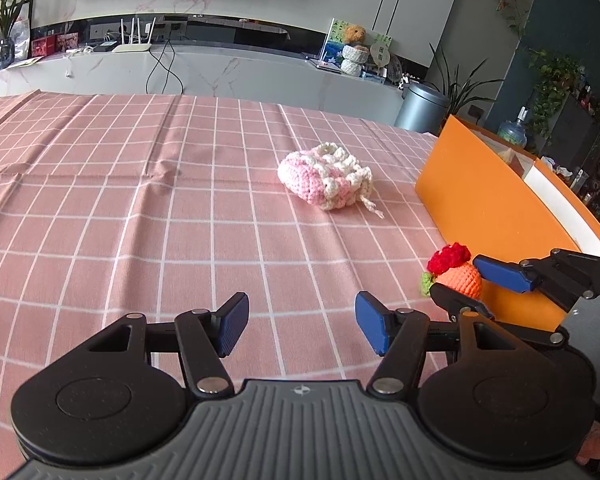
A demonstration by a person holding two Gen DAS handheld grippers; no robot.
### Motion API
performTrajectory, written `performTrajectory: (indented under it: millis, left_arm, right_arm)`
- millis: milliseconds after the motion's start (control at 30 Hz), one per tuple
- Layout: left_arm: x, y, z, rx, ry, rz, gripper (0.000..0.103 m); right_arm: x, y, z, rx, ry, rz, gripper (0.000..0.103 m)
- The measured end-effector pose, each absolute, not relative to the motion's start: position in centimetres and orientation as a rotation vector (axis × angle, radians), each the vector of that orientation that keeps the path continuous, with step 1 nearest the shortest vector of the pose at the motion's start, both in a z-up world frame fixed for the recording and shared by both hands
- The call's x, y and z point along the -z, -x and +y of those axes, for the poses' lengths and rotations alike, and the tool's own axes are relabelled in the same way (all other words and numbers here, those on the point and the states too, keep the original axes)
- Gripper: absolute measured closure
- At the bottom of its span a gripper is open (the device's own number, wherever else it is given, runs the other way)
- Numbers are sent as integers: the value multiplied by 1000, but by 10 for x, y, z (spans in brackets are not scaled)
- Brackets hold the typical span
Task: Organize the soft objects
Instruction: 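Grasp the pink-and-white crocheted ball with the left tool while the right tool holds the fruit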
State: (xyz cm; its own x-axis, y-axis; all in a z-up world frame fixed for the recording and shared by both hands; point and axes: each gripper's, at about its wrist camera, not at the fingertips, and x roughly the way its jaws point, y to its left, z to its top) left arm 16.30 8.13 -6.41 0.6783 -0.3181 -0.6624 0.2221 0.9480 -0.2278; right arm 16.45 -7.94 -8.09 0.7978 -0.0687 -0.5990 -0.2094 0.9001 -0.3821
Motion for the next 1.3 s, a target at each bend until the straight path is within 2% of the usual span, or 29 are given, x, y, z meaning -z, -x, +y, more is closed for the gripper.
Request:
performTrajectory:
  millis: [367, 700, 867, 1300]
  left_arm:
    - [47, -221, 85, 316, 107, 701, 29]
    - [59, -269, 71, 380, 6, 700, 24]
    - [65, -281, 69, 437, -24, 673, 17]
    - [84, -316, 51, 546, -54, 704, 15]
  right_arm:
    - [43, -232, -82, -87, 238, 692, 65]
    - [56, -283, -89, -21, 164, 726, 65]
    - [66, -292, -91, 3, 189, 713, 65]
    - [68, -305, -114, 68, 71, 703, 65]
